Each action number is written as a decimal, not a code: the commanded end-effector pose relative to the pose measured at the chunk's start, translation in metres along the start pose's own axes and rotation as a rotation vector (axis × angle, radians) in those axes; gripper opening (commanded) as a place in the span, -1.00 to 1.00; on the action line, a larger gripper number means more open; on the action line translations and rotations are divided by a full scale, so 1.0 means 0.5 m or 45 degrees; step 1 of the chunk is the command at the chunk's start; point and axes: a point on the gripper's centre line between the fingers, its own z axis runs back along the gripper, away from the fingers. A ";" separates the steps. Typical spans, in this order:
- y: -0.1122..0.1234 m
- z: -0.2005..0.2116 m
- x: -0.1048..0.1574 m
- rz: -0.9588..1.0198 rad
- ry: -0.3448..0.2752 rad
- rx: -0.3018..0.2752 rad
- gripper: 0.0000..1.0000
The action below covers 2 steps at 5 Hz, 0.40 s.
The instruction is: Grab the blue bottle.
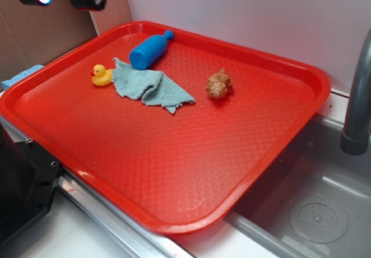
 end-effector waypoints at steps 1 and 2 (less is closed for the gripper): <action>0.013 -0.101 0.098 0.160 -0.040 0.045 1.00; 0.012 -0.170 0.135 0.198 -0.032 0.094 1.00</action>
